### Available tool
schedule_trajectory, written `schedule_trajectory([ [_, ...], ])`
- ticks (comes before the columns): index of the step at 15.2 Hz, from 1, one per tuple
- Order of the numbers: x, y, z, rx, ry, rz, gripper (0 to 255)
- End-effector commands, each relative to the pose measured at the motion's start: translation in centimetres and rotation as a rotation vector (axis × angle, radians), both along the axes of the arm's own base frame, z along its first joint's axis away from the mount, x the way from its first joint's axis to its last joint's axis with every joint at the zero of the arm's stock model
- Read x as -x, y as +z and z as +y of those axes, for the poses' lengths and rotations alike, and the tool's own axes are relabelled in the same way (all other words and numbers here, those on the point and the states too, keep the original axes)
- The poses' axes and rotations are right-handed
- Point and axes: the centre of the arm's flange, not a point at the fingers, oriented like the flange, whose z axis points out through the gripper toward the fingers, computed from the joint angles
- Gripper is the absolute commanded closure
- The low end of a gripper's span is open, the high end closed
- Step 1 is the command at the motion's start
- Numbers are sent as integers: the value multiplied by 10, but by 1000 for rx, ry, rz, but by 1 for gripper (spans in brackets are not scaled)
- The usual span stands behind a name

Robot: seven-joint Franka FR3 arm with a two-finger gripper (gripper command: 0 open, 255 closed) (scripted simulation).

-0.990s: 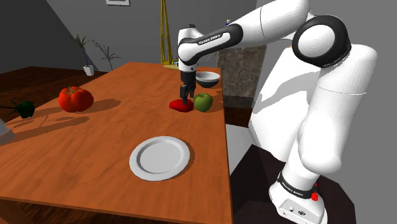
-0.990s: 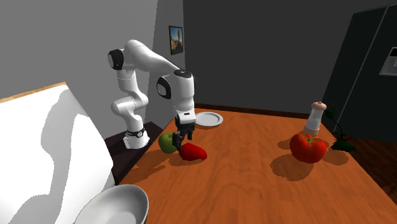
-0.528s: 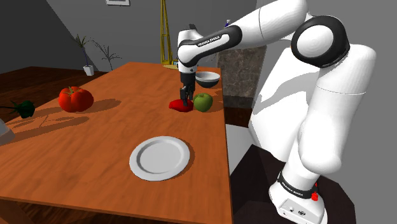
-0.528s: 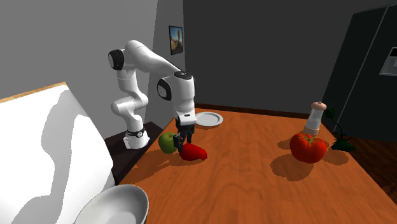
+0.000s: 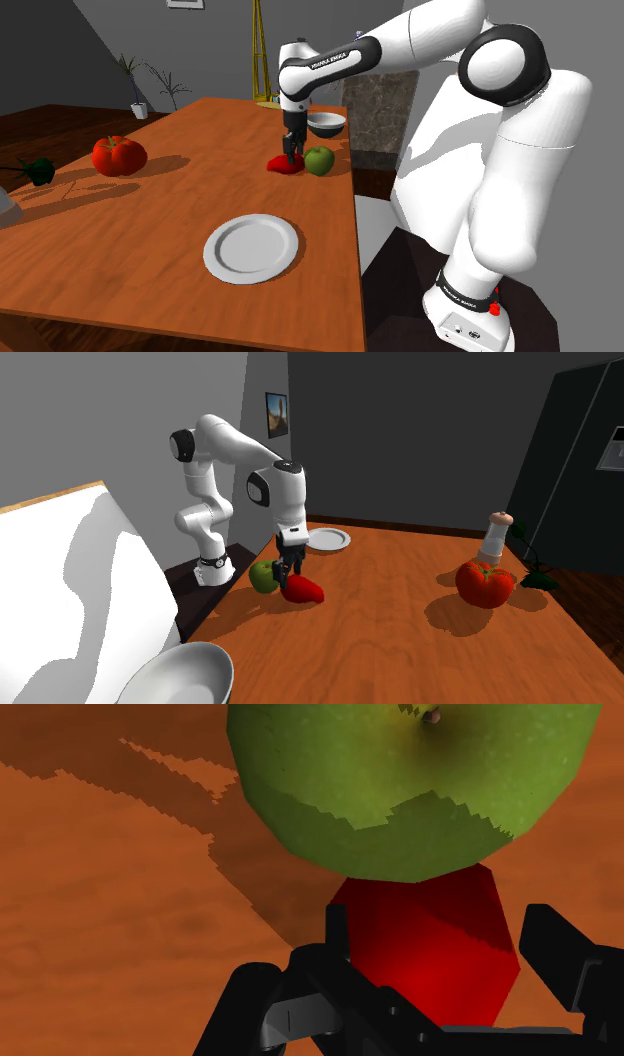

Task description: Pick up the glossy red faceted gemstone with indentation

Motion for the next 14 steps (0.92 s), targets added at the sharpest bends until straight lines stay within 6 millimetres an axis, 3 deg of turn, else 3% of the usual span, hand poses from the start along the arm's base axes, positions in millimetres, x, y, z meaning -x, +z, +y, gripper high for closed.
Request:
schedule_trajectory([
  [1, 1, 10, 0, 0, 0, 0, 255],
  [12, 1, 68, 0, 0, 0, 0, 255],
  [14, 1, 69, 0, 0, 0, 0, 255],
])
